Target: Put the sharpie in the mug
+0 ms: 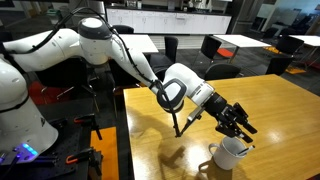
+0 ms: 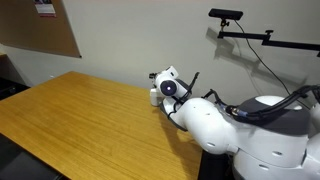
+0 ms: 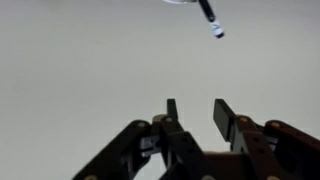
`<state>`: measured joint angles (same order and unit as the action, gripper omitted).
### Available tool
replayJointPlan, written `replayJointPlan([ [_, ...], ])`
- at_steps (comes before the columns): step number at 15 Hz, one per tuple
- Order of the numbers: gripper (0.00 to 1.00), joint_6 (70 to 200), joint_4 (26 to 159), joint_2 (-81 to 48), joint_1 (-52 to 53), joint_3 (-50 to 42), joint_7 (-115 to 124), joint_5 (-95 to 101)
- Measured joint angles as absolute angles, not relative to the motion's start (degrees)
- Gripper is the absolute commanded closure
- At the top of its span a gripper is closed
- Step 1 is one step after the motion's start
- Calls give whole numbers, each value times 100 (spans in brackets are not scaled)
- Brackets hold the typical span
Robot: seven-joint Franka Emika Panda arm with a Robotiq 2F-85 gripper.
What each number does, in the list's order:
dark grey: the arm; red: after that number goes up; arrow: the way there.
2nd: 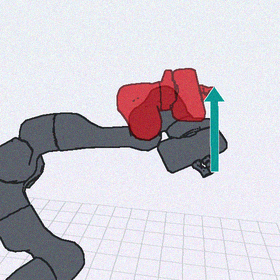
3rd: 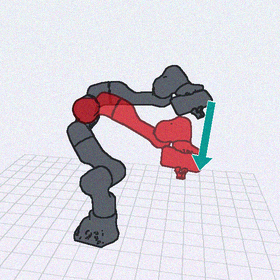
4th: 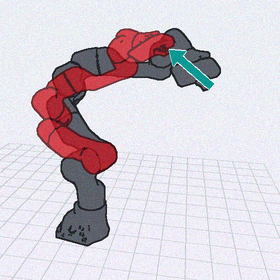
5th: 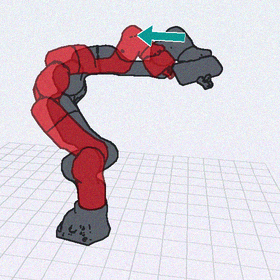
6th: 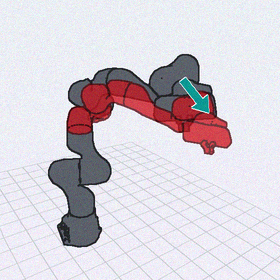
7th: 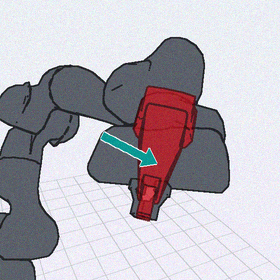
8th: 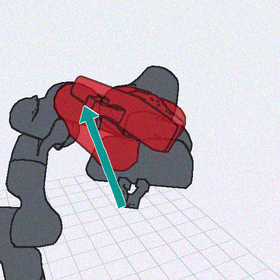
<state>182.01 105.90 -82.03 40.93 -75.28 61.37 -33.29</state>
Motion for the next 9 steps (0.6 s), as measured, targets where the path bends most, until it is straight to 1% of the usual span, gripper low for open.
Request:
replayJointPlan([
  [3, 3, 18144, 10561, -8214, 4093, -7529, 6137, -3326],
  [4, 0, 18136, 10556, -8214, 4093, -7529, 6137, -3324],
  [9, 0, 18132, 10557, -8179, 4117, -7528, 6136, -3290],
])
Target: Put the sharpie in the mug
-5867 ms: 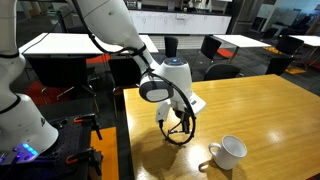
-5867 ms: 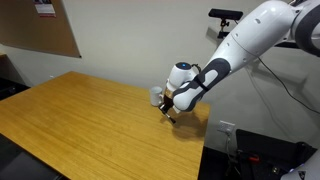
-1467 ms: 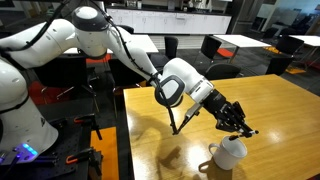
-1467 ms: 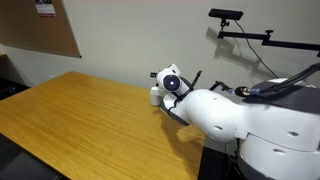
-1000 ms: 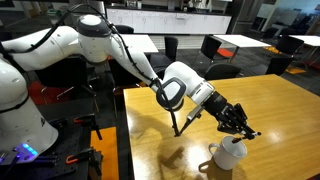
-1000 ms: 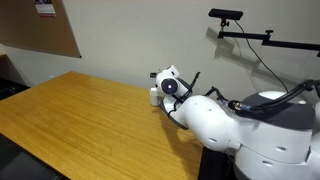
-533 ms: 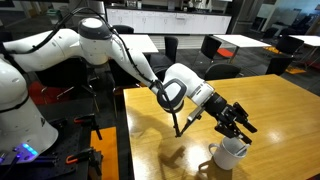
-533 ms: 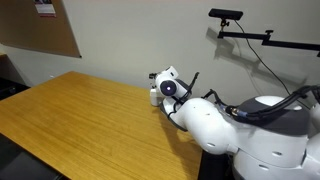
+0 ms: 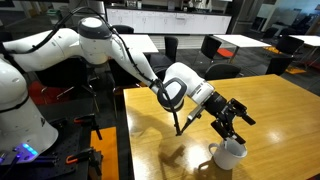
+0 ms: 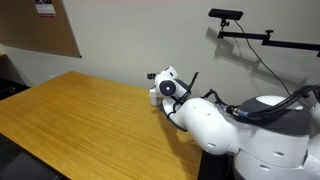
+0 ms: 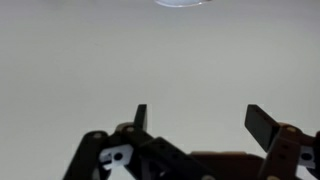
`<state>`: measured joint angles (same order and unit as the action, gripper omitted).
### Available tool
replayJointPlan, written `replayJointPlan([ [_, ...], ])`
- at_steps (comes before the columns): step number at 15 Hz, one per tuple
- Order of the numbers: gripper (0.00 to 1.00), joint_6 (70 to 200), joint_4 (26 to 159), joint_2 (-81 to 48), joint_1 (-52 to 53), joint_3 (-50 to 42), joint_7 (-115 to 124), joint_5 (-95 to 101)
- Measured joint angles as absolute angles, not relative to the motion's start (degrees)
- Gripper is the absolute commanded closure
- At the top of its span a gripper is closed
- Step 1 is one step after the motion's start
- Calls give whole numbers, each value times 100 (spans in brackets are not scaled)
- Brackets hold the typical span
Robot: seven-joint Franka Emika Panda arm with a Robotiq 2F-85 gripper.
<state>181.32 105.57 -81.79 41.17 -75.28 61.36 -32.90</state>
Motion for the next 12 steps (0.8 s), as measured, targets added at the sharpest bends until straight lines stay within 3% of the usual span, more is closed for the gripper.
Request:
replayJointPlan([
  [12, 0, 18128, 11109, -7550, 4652, -7364, 6050, -3242],
])
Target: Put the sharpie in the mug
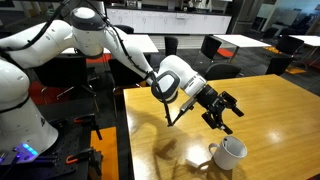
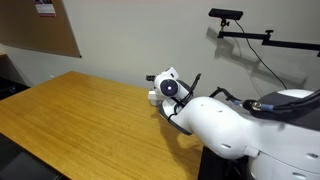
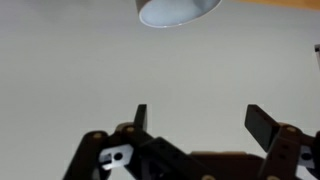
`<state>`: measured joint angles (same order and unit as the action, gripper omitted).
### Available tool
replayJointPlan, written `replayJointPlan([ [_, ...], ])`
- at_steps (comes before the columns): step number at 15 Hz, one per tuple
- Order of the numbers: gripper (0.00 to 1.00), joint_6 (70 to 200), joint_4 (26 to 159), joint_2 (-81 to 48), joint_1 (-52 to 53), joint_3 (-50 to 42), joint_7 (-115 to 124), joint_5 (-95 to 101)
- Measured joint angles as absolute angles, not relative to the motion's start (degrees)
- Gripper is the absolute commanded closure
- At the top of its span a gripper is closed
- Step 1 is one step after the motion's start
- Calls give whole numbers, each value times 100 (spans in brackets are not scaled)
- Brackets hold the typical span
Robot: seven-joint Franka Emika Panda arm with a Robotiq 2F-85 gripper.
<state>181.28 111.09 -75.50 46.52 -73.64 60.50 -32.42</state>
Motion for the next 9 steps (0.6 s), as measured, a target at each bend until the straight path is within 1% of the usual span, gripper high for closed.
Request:
replayJointPlan([
  [9, 0, 18241, 11555, -6187, 4742, -6728, 5187, -2608],
])
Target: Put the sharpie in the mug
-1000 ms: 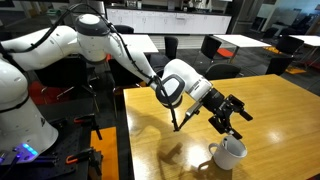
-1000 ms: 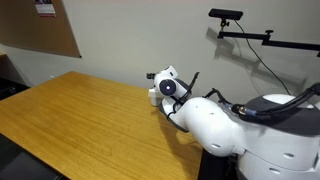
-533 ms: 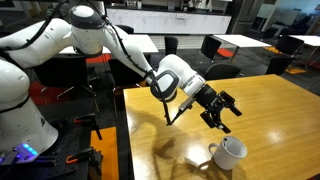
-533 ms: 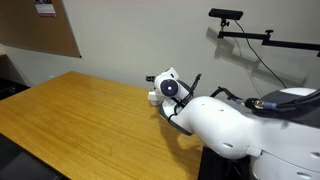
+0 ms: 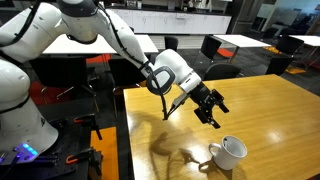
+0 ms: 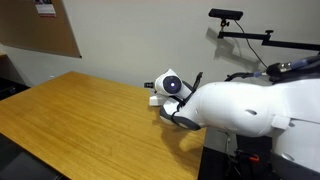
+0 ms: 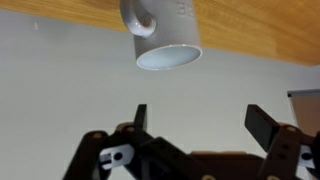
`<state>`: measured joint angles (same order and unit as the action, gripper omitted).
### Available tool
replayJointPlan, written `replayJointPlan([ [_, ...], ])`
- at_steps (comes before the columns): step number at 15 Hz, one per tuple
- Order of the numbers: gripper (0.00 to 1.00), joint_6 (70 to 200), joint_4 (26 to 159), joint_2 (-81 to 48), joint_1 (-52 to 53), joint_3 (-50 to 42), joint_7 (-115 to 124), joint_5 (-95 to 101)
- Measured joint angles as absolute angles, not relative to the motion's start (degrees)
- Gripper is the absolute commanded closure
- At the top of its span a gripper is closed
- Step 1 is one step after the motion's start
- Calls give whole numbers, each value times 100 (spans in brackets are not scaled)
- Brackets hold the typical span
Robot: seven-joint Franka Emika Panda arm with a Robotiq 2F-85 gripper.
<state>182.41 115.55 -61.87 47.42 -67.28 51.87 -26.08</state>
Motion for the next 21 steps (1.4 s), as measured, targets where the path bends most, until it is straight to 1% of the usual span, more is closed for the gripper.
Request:
replayJointPlan([
  [6, 0, 18294, 11888, -4706, 4443, -5932, 3818, -2067],
  [11, 0, 18178, 12197, -3490, 3891, -5183, 2490, -1657],
  [14, 0, 17771, 12338, -2893, 3510, -4762, 1867, -1334],
  [19, 0, 16713, 12470, -2191, 3027, -4234, 739, -1186],
  [21, 0, 16295, 12481, -1926, 2538, -3752, 658, -646],
])
